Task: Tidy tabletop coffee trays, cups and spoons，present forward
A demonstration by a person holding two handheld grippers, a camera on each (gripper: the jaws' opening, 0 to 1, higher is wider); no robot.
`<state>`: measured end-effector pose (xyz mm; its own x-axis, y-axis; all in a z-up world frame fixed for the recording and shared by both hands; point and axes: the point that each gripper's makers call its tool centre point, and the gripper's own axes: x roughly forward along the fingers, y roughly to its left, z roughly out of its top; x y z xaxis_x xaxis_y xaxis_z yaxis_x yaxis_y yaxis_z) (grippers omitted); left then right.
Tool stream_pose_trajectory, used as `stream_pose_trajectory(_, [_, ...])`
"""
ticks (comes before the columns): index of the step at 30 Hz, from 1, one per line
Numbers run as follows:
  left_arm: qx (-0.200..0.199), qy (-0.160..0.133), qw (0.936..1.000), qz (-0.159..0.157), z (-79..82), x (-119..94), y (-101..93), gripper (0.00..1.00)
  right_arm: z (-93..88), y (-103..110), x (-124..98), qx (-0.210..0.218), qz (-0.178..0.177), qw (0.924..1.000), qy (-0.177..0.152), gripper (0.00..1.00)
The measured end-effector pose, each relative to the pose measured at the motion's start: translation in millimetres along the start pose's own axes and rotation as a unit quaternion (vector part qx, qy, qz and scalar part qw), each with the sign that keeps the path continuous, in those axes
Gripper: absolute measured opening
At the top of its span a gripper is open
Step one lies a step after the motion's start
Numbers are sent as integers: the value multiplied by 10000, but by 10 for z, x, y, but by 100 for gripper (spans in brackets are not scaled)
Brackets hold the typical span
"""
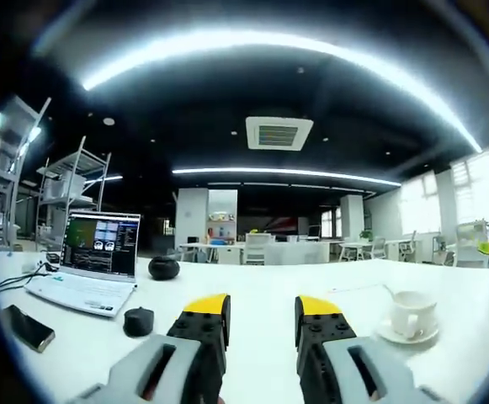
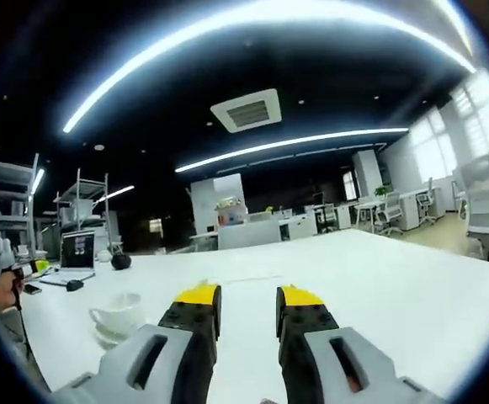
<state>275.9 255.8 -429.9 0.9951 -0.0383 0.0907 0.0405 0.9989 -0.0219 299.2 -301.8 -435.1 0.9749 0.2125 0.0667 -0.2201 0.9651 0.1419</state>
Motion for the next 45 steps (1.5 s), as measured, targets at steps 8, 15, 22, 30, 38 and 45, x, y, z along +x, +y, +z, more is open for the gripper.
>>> stream_pose_trajectory(8, [-32, 89, 9999, 35, -65, -8, 27, 32, -77, -10, 12, 26, -34, 10000, 83, 28])
stream_pose_trajectory(15, [-36, 113, 9999, 62, -86, -31, 48, 32, -77, 8, 36, -30, -26, 10000, 87, 28])
stream_pose_trajectory(22, [-214, 380, 9990, -97, -121, 32, 14, 32, -139, 45, 98, -143, -41, 9991, 400, 29])
stream_pose_trajectory(30, [-1200, 673, 9896, -418, -181, 154, -5, 32, -236, 160, 228, 305, 233, 9962, 778, 33])
stream_pose_trajectory(38, [-2091, 1238, 9652, -970, -330, 312, -184, 33, -359, 443, 424, 1566, 791, 9751, 1353, 32])
stream_pose_trajectory(45, [-2683, 1653, 9411, -1222, -480, 427, -322, 33, -391, 678, 558, 1952, 1075, 9604, 1671, 32])
